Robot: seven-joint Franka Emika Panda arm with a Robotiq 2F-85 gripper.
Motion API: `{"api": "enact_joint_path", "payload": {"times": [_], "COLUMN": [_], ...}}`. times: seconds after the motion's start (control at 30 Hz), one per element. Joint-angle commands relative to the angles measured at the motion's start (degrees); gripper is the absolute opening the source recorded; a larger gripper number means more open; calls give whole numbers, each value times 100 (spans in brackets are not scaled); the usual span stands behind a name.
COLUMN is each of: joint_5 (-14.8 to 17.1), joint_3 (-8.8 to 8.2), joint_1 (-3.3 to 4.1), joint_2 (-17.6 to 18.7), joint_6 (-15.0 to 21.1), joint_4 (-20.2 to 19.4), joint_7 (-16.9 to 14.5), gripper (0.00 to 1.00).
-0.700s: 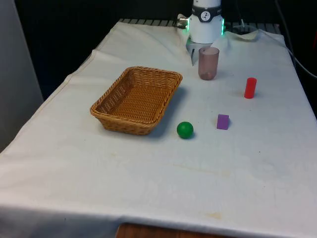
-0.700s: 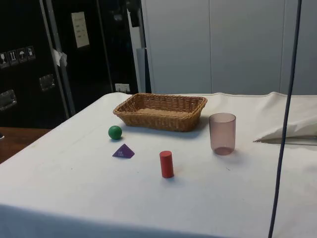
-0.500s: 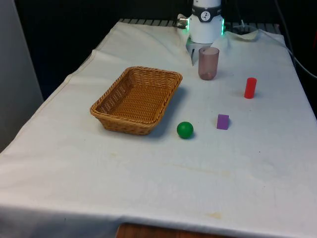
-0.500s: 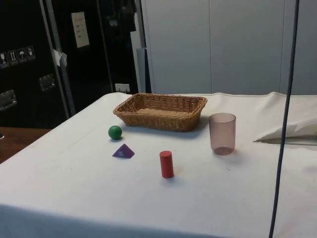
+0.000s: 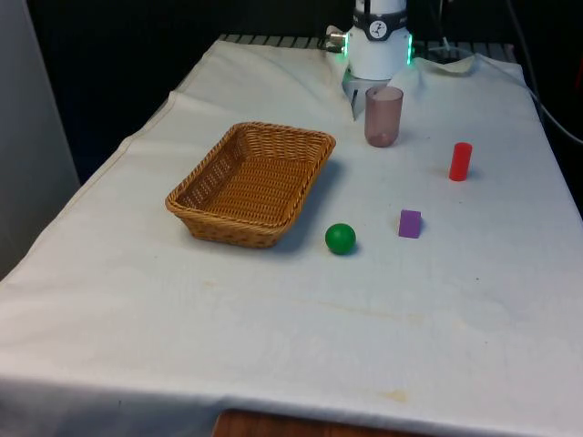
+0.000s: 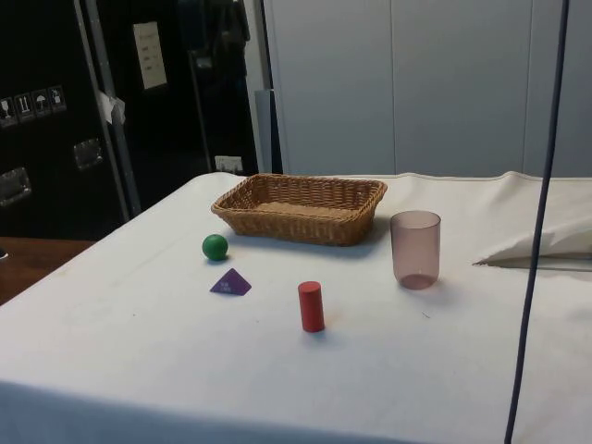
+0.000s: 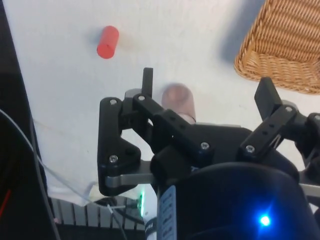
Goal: Pick up the triangular block and place it into the basket.
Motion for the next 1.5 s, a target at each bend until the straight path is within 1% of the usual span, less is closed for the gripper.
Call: {"api": "enact_joint_path", "payload": {"times": [0.0, 0.07, 0.1, 0.13, 0.23, 0.27, 0.33, 0.37, 0.4, 0.5, 0.63, 0.67, 0.7, 0.83, 0.93, 0.97, 1.0, 1.23, 1.27, 1.3, 1.47], "joint_5": [-6, -6, 0, -6, -17, -17, -11, 0, -6, 6, 23, 0, 23, 11, -6, 0, -6, -11, 0, -6, 6], "joint_3": [34, 80, 63, 109, 189, 241, 286, 281, 304, 372, 401, 395, 413, 453, 453, 453, 458, 464, 464, 464, 470], "joint_1": [29, 29, 6, 34, 34, 40, 40, 17, 40, 34, 34, 23, 34, 29, 29, 23, 34, 29, 23, 29, 23], "joint_2": [23, 52, 29, 86, 183, 269, 355, 309, 401, 556, 647, 653, 665, 762, 814, 814, 859, 1037, 1008, 1089, 1243], "joint_6": [166, 258, 160, 309, 430, 498, 573, 550, 613, 728, 842, 756, 871, 1117, 1295, 1249, 1415, 1799, 1679, 1896, 2137], "joint_4": [-40, -63, -52, -63, -57, -29, 0, -34, 11, 29, -29, 17, -46, -178, -264, -258, -309, -441, -401, -476, -556], "joint_7": [69, 103, 52, 132, 212, 258, 292, 246, 309, 344, 355, 332, 355, 367, 367, 344, 372, 361, 344, 355, 350], "gripper": [100, 100, 100, 100, 100, 100, 100, 100, 100, 100, 100, 100, 100, 100, 100, 100, 100, 100, 100, 100, 100]}}
